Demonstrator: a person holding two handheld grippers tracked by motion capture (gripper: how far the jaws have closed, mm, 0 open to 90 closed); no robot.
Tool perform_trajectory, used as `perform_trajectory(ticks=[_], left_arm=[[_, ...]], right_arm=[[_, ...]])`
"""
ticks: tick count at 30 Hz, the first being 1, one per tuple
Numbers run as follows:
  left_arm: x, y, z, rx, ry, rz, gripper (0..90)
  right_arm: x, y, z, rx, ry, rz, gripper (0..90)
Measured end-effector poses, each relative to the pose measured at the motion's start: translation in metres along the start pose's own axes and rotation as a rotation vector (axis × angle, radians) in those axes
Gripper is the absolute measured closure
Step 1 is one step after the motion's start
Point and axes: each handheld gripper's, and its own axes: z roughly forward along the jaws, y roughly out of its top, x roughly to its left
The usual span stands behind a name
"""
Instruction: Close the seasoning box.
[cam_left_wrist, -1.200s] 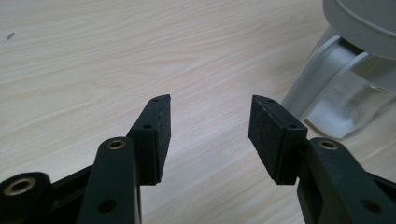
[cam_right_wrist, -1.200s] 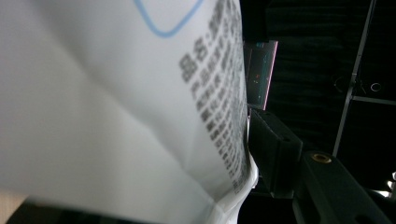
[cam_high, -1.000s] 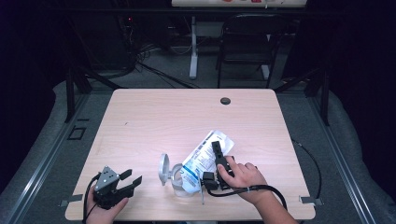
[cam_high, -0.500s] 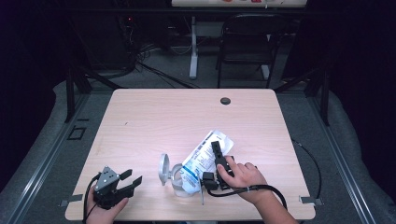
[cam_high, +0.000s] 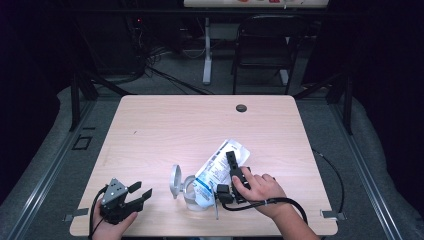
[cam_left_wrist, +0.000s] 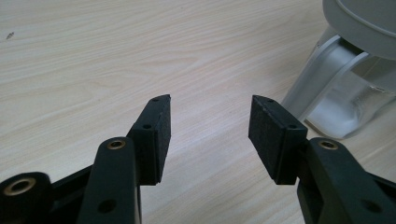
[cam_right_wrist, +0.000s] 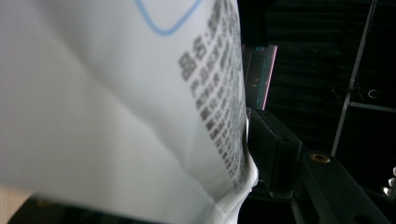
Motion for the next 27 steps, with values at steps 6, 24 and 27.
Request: perform_trajectory(ticks=[6,24,27], left_arm=[[0.0002,-0.0001,0.0001,0.0,0.001,-0.001,49.9],[-0.0002,-0.0001,0.0006,-0.002,0.002,0.001,49.8],[0.0001,-0.0001,0.0003,0.001,0.001,0.002,49.9]], right_arm=[[-0.0018,0.0006,-0.0011,0.013,0.001,-0.015,56.7],[-0.0024,0.0002,-0.0016,-0.006,-0.012,-0.018,60.3],[-0.0026,0.0004,-0.0016,-0.007,-0.011,-0.017,61.0]])
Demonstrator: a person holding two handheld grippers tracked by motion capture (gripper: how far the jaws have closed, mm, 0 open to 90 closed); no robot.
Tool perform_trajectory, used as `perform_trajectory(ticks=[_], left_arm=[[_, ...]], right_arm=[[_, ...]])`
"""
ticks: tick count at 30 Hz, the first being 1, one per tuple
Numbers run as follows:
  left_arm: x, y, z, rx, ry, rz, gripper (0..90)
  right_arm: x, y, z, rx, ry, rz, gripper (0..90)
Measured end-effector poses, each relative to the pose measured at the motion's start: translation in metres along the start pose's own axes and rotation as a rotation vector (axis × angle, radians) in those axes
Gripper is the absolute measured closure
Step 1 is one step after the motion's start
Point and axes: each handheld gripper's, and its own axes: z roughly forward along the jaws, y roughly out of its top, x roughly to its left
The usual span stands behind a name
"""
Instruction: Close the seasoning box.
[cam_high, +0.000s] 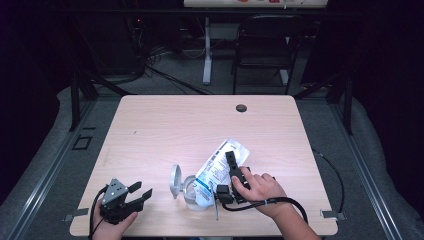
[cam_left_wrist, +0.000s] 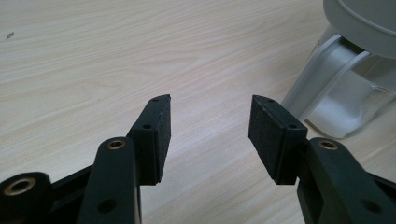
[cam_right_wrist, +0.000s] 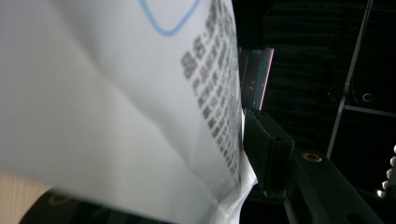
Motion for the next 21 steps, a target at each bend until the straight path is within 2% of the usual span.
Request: perform_trajectory(ticks=[21], left_arm=[[-0.0002,-0.0001,0.0004,-0.005,0.0,0.0,49.9]], right_arm=[[0.0003,0.0,-0.0008,0.006,0.005,0.003,63.8]])
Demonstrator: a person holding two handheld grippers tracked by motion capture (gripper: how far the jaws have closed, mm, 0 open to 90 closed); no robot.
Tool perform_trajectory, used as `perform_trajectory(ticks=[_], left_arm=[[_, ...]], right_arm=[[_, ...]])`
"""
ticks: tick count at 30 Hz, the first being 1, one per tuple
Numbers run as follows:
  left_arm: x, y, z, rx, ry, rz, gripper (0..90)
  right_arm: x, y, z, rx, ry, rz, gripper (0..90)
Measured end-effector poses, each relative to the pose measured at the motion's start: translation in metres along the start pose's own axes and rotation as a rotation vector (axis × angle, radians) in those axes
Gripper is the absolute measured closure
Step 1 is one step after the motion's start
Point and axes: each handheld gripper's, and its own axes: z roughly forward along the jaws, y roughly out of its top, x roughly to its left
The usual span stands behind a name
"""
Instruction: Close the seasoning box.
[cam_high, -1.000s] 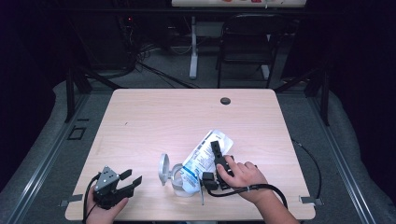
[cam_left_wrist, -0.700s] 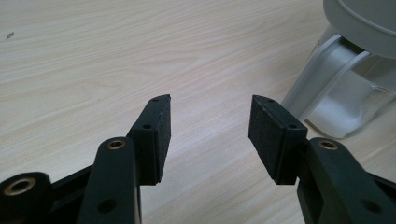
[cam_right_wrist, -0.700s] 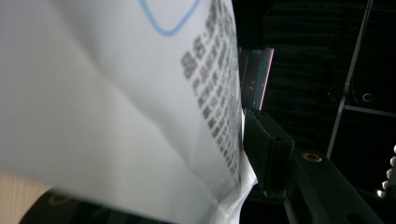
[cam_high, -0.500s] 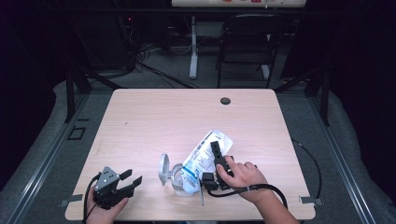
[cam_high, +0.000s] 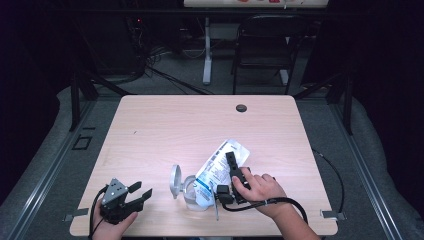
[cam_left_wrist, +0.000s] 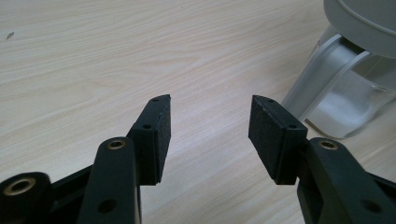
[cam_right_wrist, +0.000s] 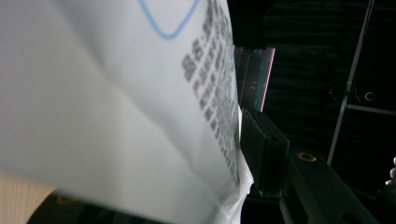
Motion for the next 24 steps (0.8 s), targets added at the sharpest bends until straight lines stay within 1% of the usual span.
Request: perform_trajectory(ticks=[4,8,14,15,16,17,19,21,22,24], left_arm=[[0.0002,0.0002,-0.0004,0.005,0.0,0.001,49.9],[0.0001,0.0002,-0.0005,0.005,0.001,0.001,49.9],[0.0002,0.0002,-0.0004,0.005,0.001,0.001,49.9],[0.0,0.0,0.0001,-0.003,0.001,0.0,49.9],[0.0001,0.0003,-0.0005,0.005,0.001,0.0,49.9],[0.0,0.0001,-0.0001,0.0,0.0,-0.001,49.8],[0.0002,0.0002,-0.0004,0.006,0.0,0.001,49.9],[0.0002,0.0001,-0.0003,0.006,0.001,0.001,49.9],[0.0002,0.0001,-0.0003,0.005,0.0,0.001,49.9],[0.0002,0.0002,-0.0004,0.005,0.0,0.001,49.9]], right_arm=[[-0.0005,0.0004,-0.0006,0.005,-0.003,-0.008,64.0],[-0.0003,-0.0004,0.0007,-0.009,-0.006,0.006,64.5],[-0.0008,-0.0002,0.0001,-0.003,-0.006,0.0,65.0],[-0.0008,-0.0001,0.0001,-0.003,-0.007,-0.001,65.1],[-0.0008,-0.0001,0.0,-0.003,-0.007,-0.001,65.2],[-0.001,0.0,0.0,-0.003,-0.007,-0.002,65.3],[-0.0017,0.0002,-0.0005,0.004,-0.005,-0.007,65.5],[-0.0013,-0.0002,0.0001,-0.002,-0.007,-0.002,65.8],[-0.0019,0.0001,-0.0005,0.006,-0.005,-0.01,65.9],[-0.0024,0.0001,-0.0006,0.007,-0.004,-0.012,66.1]])
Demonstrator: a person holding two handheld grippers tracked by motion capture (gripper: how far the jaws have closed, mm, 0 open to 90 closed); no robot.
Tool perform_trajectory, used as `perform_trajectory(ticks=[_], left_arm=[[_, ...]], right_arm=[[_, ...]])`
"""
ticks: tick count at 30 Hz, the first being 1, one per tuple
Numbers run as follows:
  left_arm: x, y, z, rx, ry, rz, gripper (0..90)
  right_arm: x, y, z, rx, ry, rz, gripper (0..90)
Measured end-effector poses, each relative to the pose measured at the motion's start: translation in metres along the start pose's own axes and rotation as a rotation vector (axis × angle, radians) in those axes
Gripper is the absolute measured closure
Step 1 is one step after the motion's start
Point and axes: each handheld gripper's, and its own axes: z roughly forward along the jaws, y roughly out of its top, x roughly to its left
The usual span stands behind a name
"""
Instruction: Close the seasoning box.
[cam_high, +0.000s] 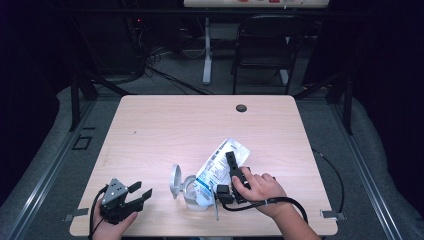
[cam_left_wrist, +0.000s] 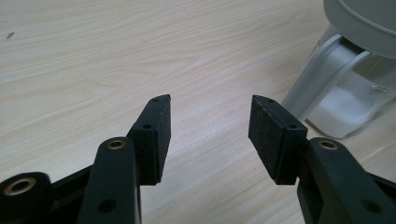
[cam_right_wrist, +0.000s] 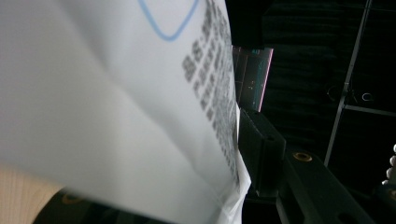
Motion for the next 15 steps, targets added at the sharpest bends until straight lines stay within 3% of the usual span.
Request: perform_trajectory(ticks=[15], left_arm=[[-0.0001,-0.0002,0.0003,0.0,-0.001,-0.002,49.9]], right_arm=[[-0.0008,-0.0004,-0.0003,-0.007,-0.009,-0.002,67.2]])
